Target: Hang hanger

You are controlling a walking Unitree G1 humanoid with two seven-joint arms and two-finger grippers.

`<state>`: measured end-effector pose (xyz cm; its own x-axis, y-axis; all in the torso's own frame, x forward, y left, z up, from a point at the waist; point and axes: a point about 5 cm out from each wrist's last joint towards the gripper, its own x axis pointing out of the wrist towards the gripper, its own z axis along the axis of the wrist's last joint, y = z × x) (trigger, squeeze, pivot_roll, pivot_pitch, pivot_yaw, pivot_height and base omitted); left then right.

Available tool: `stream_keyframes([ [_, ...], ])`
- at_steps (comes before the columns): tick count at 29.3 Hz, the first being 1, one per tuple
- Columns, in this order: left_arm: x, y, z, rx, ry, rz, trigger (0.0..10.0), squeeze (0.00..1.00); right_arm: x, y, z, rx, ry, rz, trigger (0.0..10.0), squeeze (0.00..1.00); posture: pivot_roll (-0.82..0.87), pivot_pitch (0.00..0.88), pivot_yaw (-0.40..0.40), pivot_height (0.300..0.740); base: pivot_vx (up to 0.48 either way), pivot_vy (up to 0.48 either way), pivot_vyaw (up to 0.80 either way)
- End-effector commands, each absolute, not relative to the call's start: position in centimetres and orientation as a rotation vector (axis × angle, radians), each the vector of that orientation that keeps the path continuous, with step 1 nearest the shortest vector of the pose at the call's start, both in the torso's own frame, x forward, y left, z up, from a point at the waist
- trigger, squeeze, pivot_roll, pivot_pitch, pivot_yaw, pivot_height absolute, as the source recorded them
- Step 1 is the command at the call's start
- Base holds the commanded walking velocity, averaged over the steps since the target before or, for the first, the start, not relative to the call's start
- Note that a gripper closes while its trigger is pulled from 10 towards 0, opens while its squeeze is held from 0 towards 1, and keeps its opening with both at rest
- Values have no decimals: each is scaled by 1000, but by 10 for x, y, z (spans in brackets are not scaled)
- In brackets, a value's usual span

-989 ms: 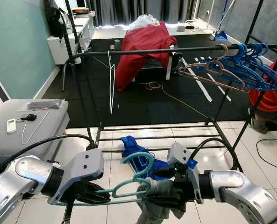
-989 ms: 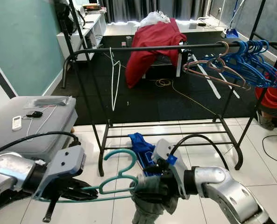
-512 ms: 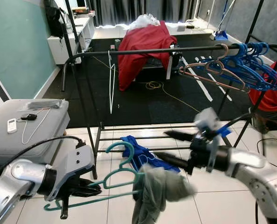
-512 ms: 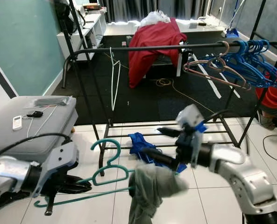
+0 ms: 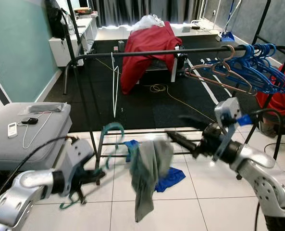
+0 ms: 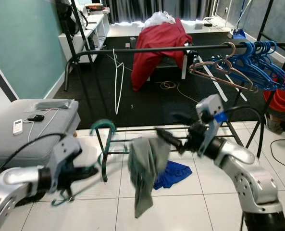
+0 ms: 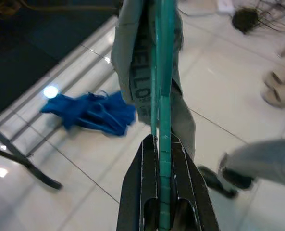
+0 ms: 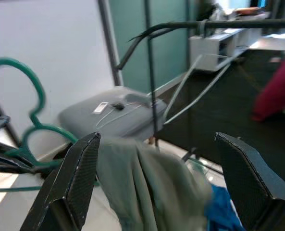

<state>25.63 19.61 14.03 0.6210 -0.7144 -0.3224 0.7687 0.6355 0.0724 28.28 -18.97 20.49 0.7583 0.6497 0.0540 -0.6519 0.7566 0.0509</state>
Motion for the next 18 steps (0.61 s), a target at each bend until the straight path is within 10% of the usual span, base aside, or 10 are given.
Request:
stream_keyframes([
  [1,263,197,147,138,184,-787,0,0,291,-202,208,99,-74,593,10000,0,-97,0,41,740,0,0,0],
  [18,267,162,182,-5,-33,-791,0,0,296,-179,149,-215,64,528,10000,0,-80,0,47,740,0,0,0],
])
